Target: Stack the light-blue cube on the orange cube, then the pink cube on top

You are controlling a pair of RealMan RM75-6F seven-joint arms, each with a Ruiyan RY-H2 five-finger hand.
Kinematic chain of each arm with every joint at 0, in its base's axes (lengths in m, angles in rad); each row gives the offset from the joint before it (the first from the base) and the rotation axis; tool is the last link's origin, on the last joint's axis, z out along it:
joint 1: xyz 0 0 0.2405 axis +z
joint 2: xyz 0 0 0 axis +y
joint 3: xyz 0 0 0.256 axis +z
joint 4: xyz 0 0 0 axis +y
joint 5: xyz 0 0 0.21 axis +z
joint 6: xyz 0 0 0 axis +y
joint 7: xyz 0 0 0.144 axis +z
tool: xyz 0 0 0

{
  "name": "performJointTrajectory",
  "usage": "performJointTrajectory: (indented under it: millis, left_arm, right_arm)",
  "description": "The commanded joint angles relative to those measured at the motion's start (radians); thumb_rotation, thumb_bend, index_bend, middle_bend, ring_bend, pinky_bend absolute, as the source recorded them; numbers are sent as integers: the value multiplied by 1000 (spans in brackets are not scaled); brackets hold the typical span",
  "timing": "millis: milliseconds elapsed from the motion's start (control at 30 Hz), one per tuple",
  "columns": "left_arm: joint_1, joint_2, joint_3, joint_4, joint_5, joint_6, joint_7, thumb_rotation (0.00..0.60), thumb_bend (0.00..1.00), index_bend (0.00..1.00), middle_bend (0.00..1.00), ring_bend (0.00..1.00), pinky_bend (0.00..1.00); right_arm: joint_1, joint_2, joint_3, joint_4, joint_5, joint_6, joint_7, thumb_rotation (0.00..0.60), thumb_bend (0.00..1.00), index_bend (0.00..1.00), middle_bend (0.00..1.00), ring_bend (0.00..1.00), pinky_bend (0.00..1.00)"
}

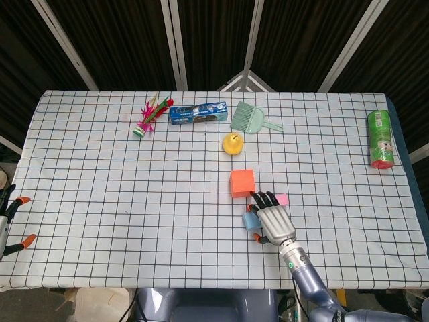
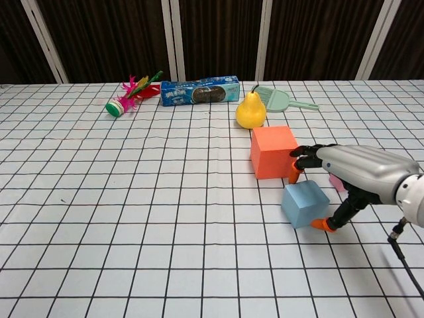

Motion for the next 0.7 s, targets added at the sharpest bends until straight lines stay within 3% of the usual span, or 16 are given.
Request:
performJointTrajectory:
  millis: [33, 700]
  left_arm:
    - [0, -1, 0, 0, -1, -1, 2, 600, 206, 221, 15, 0, 18]
    - [-2, -5, 1, -2, -1, -1, 14, 600, 206, 221, 15, 0, 18]
  right_arm:
    - [5, 0, 1, 2, 3, 0, 3, 600, 294, 327, 67, 31, 0]
    - [40, -6, -4, 2, 29, 10, 7, 600, 348, 379, 67, 30, 0]
